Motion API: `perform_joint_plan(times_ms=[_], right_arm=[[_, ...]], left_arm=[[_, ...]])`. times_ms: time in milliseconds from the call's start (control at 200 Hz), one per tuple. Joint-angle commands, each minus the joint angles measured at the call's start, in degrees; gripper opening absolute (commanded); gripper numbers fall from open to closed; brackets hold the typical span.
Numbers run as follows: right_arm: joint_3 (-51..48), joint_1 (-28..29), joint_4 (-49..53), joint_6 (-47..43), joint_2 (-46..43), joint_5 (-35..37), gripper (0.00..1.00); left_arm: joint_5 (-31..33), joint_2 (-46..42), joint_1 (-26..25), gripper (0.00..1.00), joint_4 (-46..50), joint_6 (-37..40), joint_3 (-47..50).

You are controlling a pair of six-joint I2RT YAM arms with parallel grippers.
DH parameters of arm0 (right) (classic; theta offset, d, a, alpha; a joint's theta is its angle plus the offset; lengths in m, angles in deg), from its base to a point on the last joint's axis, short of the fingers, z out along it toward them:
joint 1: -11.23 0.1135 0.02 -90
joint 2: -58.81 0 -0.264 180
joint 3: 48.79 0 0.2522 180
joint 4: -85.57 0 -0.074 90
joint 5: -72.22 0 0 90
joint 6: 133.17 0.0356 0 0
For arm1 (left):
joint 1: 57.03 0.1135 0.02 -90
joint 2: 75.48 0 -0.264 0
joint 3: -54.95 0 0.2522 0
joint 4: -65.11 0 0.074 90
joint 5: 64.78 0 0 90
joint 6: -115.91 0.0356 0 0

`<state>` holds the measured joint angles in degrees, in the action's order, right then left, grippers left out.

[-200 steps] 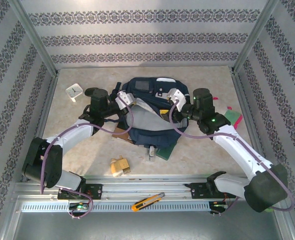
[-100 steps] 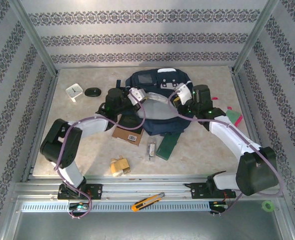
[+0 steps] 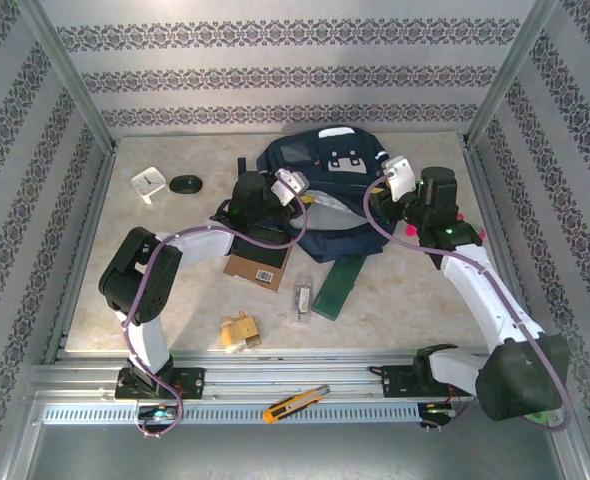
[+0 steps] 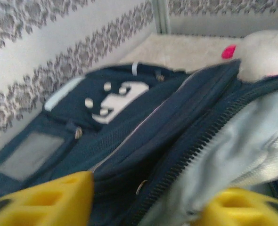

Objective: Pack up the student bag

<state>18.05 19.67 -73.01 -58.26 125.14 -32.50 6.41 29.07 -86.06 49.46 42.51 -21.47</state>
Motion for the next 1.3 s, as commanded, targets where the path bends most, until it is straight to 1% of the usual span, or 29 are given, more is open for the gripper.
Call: perform_joint_plan(times_ms=[0,85,140,210,260,340,395,465,510,560,600,645,700,764,859,909,979,1119,1294], right_arm=[[1.41,1.24,5.34,9.44,-2.43,-1.62,0.52],[3.43,4.69,8.76,20.81,-3.45,-0.01,0.57],[4.01,8.94,10.59,25.14,-3.35,0.33,0.59],[4.57,16.91,12.68,28.64,-2.77,4.63,0.60],[4.23,21.67,12.37,32.52,-1.99,7.31,0.59],[3.73,28.14,11.11,42.40,0.06,10.77,0.57],[3.44,31.07,9.46,50.33,1.88,11.07,0.56],[2.45,34.00,6.34,59.55,4.65,10.04,0.55],[0.77,35.51,2.01,64.68,6.27,9.31,0.53],[-1.52,36.98,-3.10,69.87,8.27,9.46,0.53],[-2.83,37.81,-6.79,72.83,9.95,9.26,0.52],[-3.48,38.70,-9.77,74.42,12.52,9.22,0.52],[-2.81,39.56,-10.39,76.29,15.80,9.69,0.52],[-1.90,40.44,-10.43,78.70,19.41,10.38,0.52],[-0.22,40.95,-8.69,82.91,24.13,11.22,0.58],[1.52,40.95,-5.41,85.35,26.59,11.88,0.62],[3.48,40.95,-3.18,87.72,29.56,12.00,0.65],[4.00,40.79,-4.53,91.80,33.48,12.65,0.66],[5.11,40.51,-7.38,94.33,38.31,10.83,0.65]], left_arm=[[6.23,-6.20,0.29,0.64,13.29,-9.66,-2.83],[8.50,-10.61,0.64,0.69,25.38,-14.88,-3.19],[10.33,-13.21,1.04,0.70,33.29,-18.44,-3.04],[12.28,-16.16,2.02,0.69,42.91,-24.31,-2.30],[13.11,-17.81,3.29,0.67,48.83,-28.37,-1.36],[12.34,-20.54,5.27,0.65,54.31,-32.55,1.59],[12.45,-22.20,5.98,0.64,54.55,-34.38,4.78],[12.72,-23.34,6.88,0.62,51.89,-36.62,9.05],[12.87,-23.02,7.37,0.60,49.81,-37.78,11.13],[12.83,-21.67,8.00,0.57,48.45,-38.97,12.27],[12.51,-19.99,8.26,0.52,47.48,-39.01,12.51],[12.45,-17.88,8.36,0.47,46.99,-38.31,12.19],[13.98,-15.40,8.32,0.46,47.00,-38.41,11.49],[15.33,-12.71,8.47,0.43,47.16,-38.41,10.56],[16.55,-9.77,8.53,0.33,48.30,-37.92,9.41],[17.86,-8.97,8.59,0.30,49.09,-37.45,9.33],[19.07,-8.84,8.83,0.24,49.06,-37.25,10.27],[18.61,-8.13,9.74,0.18,47.18,-38.61,13.11],[16.84,-6.36,9.98,0.15,45.39,-40.91,15.77]])
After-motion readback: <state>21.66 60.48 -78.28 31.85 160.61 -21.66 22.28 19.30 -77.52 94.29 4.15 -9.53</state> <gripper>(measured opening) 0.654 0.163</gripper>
